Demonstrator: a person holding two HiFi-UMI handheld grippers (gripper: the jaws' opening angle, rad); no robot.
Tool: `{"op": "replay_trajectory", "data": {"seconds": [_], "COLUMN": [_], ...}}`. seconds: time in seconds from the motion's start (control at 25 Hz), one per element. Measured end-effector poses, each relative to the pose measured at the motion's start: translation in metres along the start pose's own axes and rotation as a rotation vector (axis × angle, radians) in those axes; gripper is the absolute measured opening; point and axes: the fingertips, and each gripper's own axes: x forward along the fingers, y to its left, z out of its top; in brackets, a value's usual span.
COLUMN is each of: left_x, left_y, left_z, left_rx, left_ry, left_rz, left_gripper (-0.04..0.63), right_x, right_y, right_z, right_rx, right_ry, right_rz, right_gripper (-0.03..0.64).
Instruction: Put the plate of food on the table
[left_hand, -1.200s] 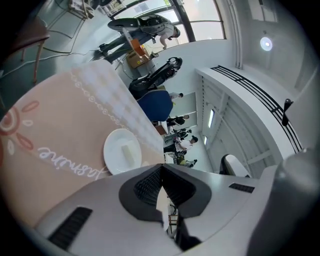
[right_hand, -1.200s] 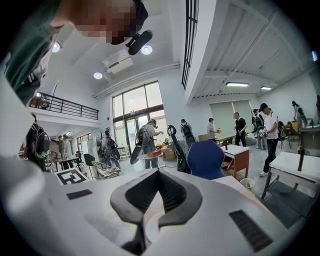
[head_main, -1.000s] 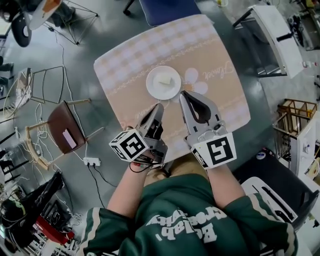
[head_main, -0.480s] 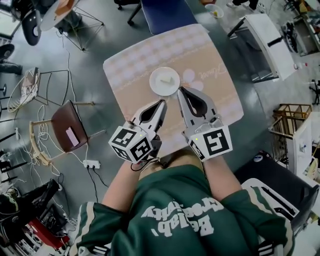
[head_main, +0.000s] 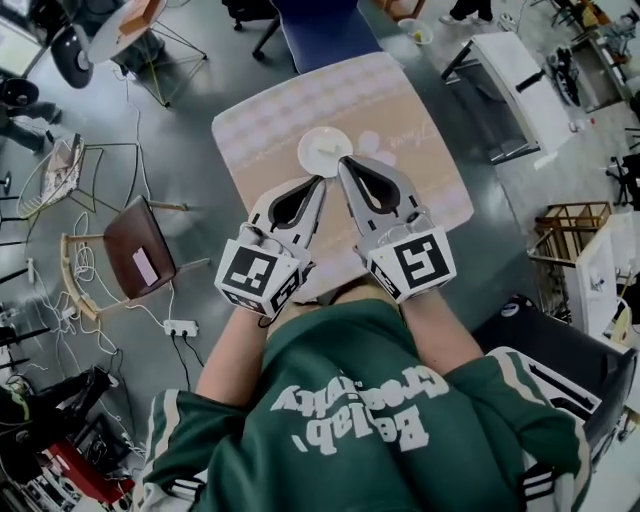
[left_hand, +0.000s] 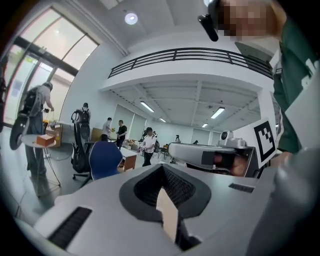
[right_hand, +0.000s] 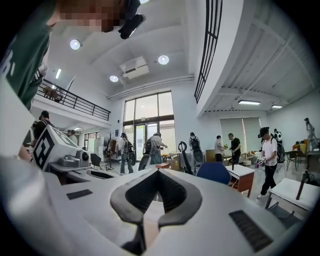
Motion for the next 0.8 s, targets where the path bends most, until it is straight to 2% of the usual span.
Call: {"op": "replay_trajectory", "data": {"seconds": [0.16, 0.24, 0.36, 0.52, 0.8], "left_x": [-0.019, -0.027, -0.038, -0.049, -0.062], "left_y": [-0.008, -0.012, -0.019, -0.028, -0.037], "left_z": [0.018, 0.026, 0.036, 0.045, 0.054], "left_rx": [0.136, 0.171, 0.183, 0.237, 0.232], "left_ry": [-0.008, -0.028, -0.075, -0.103, -0.131], "left_rz": [0.024, 0.032, 0.025, 0.029, 0.008], "left_gripper": [0.011, 0.011, 0.011, 0.011, 0.011], "right_x": [-0.007, -0.012, -0.021, -0.029, -0.041], "right_y": [0.015, 0.023, 0.033, 0.044, 0.047], "right_z": [0.013, 0.02, 0.025, 0.03, 0.038], "right_rx": [-0.017, -0.032, -0.05, -0.065, -0.095], "right_ry": [-0.014, -0.025, -0.034, -0.039, -0.049], "right_rz": [0.014, 0.022, 0.029, 0.036, 0.017], "right_gripper": [0.015, 0.015, 0.015, 0.015, 0.015]}}
